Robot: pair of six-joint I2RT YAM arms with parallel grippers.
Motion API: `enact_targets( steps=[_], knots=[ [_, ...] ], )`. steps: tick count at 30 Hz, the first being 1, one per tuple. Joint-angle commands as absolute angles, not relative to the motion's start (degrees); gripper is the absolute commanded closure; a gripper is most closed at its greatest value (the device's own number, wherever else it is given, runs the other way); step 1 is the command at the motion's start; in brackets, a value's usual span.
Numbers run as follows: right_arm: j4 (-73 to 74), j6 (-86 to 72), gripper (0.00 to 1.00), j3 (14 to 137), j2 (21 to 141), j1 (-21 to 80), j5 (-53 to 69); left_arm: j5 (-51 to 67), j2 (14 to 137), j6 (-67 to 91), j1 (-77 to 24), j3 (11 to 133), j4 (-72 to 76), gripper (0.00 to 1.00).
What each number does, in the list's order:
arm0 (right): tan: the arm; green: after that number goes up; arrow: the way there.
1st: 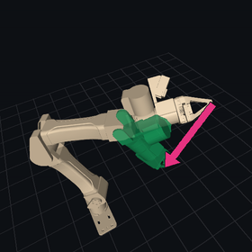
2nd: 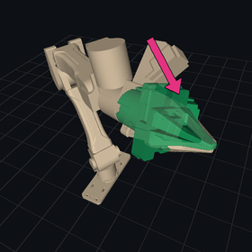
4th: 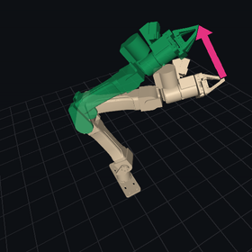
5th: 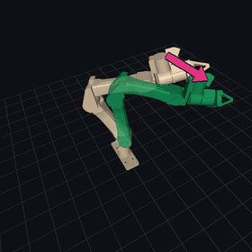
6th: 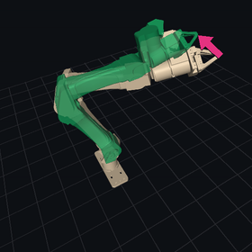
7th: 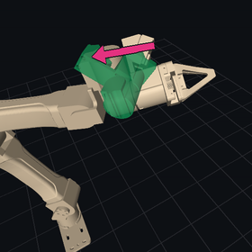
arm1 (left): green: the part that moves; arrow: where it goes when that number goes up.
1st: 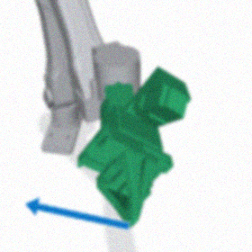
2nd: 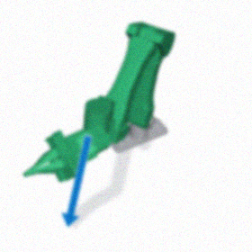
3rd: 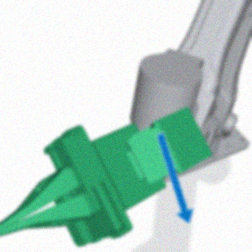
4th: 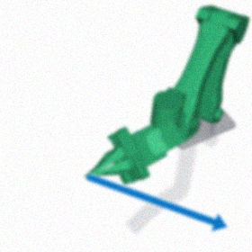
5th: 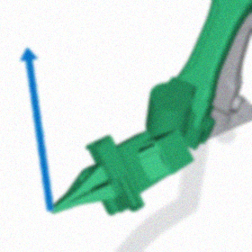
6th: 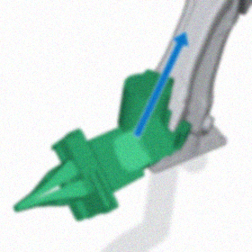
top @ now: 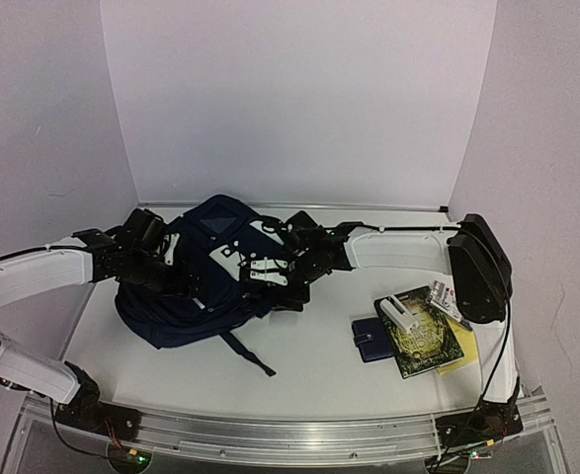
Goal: Pack the student bag
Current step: Adjust the student bag at the center of the board.
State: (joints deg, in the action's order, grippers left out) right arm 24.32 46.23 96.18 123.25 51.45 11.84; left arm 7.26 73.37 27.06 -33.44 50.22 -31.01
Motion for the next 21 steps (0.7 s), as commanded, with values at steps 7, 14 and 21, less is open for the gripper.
enact_targets(
  steps=[7,14,21],
  knots=[
    [16.04,56.42,0.22,98.06,129.09,53.51,8.21,9.14,67.02,28.32,-30.94,49.50,-30.72,0.20],
    [14.96,58.49,0.62,95.41,129.61,53.77,4.53,9.59,64.82,28.94,-30.77,46.90,-31.11,0.22],
    [18.91,50.84,1.00,95.07,121.00,54.00,8.15,11.22,64.19,28.48,-30.74,45.05,-29.48,0.26]
  ],
)
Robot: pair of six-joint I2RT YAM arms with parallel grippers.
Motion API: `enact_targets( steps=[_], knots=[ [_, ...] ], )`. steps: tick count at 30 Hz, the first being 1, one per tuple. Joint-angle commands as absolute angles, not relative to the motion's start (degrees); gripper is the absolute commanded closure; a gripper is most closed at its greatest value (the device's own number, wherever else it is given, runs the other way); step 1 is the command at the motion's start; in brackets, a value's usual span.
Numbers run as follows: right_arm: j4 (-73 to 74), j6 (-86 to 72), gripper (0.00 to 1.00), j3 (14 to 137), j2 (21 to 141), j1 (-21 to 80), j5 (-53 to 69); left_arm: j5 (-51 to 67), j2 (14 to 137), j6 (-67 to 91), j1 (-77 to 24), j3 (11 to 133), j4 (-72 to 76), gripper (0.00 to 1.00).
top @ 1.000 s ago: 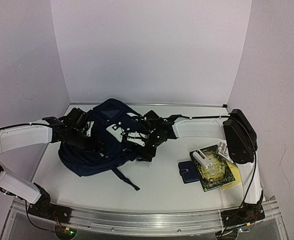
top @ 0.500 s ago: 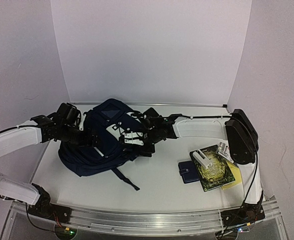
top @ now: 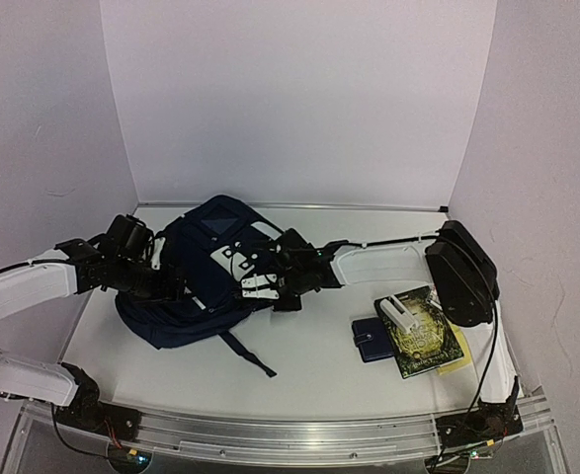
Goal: Pack the student bag
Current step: Adjust the student bag at the center of the board.
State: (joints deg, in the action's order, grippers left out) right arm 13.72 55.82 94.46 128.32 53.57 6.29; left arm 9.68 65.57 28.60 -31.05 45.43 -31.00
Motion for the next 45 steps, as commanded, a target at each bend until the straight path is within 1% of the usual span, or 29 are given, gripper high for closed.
enact_targets(
  steps=[1,3,5,11,13,19,22,24,25,27,29,30,33,35,37,42,44,45],
  knots=[
    [20.48,49.31,1.00,96.58,120.31,54.03,8.72,11.37,64.06,28.17,-30.79,45.15,-29.21,0.26],
    [23.52,44.89,1.00,99.65,119.72,53.99,9.92,12.10,63.35,27.58,-30.87,45.45,-28.51,0.25],
    [26.86,41.31,1.00,103.00,119.72,54.04,11.63,12.80,61.70,26.94,-30.96,45.70,-27.84,0.22],
    [34.20,32.01,1.00,111.59,122.18,52.66,17.91,13.68,57.76,24.56,-33.44,47.06,-28.39,0.10],
    [36.09,28.52,1.00,114.27,123.21,51.73,21.79,12.81,57.64,23.83,-34.32,47.23,-29.39,0.10],
    [37.93,19.00,1.00,116.98,124.26,49.91,34.29,12.82,54.46,23.16,-34.98,46.04,-27.18,0.17],
    [37.75,15.14,1.00,116.90,124.87,49.53,37.80,13.12,56.26,21.60,-35.53,48.14,-29.55,0.27],
    [37.63,12.67,1.00,116.85,125.56,49.00,39.76,10.63,58.25,21.07,-37.27,49.44,-32.10,0.31],
    [37.59,11.60,1.00,116.88,125.89,48.58,40.57,10.21,59.16,20.95,-38.31,49.48,-32.66,0.31],
    [37.46,9.21,1.00,117.07,126.27,47.42,41.45,8.85,60.01,20.98,-40.14,49.29,-33.04,0.25],
    [37.25,7.44,1.00,117.06,126.30,46.76,42.55,6.26,60.24,20.97,-42.74,49.12,-33.20,0.21],
    [37.13,6.66,1.00,116.71,126.12,46.69,43.15,5.61,60.09,20.87,-43.66,49.17,-32.91,0.21],
    [35.12,3.51,1.00,114.46,125.46,46.65,46.13,3.39,58.18,20.68,-47.53,48.90,-29.46,0.25],
    [33.12,0.62,1.00,113.62,125.47,46.61,47.28,1.63,56.29,20.13,-49.39,48.62,-26.98,0.27],
    [30.90,-2.74,1.00,113.35,125.63,46.60,47.39,1.00,55.81,20.00,-50.04,49.55,-27.00,0.31],
    [27.86,-6.90,1.00,112.88,125.89,46.57,45.51,2.02,60.32,21.12,-52.96,51.38,-30.17,0.41],
    [27.35,-7.30,1.00,112.12,125.32,45.83,44.21,3.28,60.75,22.97,-52.98,50.32,-30.74,0.46],
    [27.07,-7.57,1.00,111.73,124.84,45.22,43.54,4.10,60.71,23.73,-52.99,49.66,-30.75,0.47]
  ],
)
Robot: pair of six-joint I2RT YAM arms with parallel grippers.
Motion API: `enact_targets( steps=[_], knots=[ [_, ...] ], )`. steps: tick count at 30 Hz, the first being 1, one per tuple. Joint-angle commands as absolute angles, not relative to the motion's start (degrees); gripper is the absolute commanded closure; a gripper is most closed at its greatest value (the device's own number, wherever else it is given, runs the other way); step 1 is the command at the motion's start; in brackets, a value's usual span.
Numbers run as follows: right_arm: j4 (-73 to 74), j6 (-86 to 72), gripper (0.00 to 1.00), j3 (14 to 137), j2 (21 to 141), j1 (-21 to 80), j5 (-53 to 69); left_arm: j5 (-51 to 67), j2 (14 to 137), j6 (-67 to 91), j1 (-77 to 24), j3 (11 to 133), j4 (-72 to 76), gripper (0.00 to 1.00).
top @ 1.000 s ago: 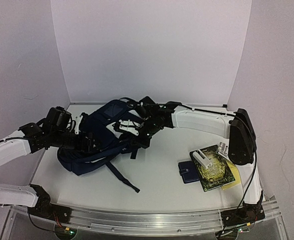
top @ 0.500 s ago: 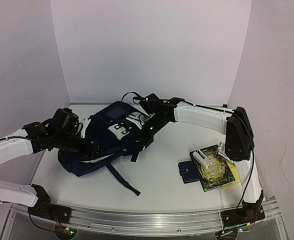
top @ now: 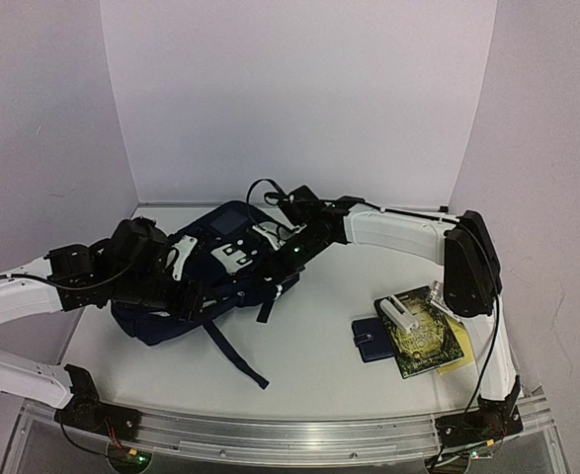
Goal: Pack the student bag
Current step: Adjust the student bag at the center of the board.
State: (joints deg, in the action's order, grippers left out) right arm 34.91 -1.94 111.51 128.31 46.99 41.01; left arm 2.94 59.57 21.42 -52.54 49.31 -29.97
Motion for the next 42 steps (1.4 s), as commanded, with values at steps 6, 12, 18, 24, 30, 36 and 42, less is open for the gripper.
enact_targets(
  steps=[6,12,18,24,30,36,42],
  knots=[
    [24.40,-8.18,1.00,105.69,119.54,41.85,40.64,-1.30,61.82,30.53,-52.61,44.56,-32.84,0.46],
    [21.91,-8.90,1.00,95.61,113.02,41.69,42.60,0.51,67.56,32.40,-43.78,41.29,-25.63,0.53],
    [20.18,-9.65,1.00,89.67,111.40,44.35,44.72,3.93,78.36,26.58,-34.63,47.47,-17.48,0.57],
    [20.34,-7.97,1.00,94.53,114.54,45.77,38.61,7.65,87.01,20.44,-30.76,59.14,-16.53,0.62],
    [20.26,-10.58,1.00,99.92,117.44,45.58,39.42,12.91,73.32,23.33,-31.29,52.04,-9.99,0.58],
    [19.21,-13.87,1.00,104.19,120.41,45.70,42.00,9.68,64.17,27.88,-37.66,42.55,-6.26,0.58],
    [17.71,-13.80,1.00,103.66,120.43,46.54,41.76,7.48,70.00,31.75,-39.77,41.79,-0.12,0.58]
  ],
)
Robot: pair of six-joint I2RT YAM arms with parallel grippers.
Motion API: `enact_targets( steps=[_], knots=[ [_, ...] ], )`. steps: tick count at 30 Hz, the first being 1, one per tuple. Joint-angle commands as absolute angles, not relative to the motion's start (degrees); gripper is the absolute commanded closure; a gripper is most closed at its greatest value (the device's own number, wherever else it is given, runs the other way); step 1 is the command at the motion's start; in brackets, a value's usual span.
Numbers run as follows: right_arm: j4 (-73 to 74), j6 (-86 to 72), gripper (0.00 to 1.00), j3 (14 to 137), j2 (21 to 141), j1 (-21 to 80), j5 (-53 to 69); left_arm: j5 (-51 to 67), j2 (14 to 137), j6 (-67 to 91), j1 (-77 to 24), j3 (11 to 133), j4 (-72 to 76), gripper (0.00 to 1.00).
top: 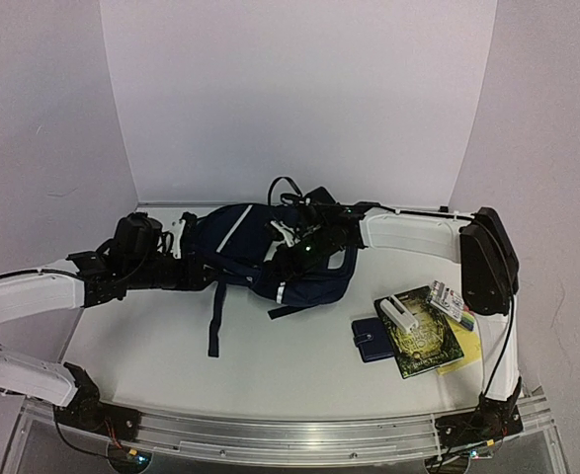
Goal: Pack the student bag
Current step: Adjust the student bag at the center of the board, then zip the student bag at the center of the board.
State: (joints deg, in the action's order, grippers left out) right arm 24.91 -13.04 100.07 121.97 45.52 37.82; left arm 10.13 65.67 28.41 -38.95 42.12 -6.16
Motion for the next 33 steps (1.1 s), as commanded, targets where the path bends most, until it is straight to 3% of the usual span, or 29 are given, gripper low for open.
enact_targets(
  steps=[1,11,33],
  knots=[
    [17.58,-13.88,1.00,103.42,120.28,46.67,41.75,7.26,71.36,31.99,-39.99,42.17,1.30,0.59],
    [17.24,-14.39,1.00,103.37,119.83,47.27,40.34,9.41,80.56,34.45,-42.05,41.96,11.66,0.62],
    [16.59,-14.68,1.00,103.44,120.06,49.59,41.39,5.22,87.10,37.52,-43.12,44.72,13.47,0.60]
  ],
)
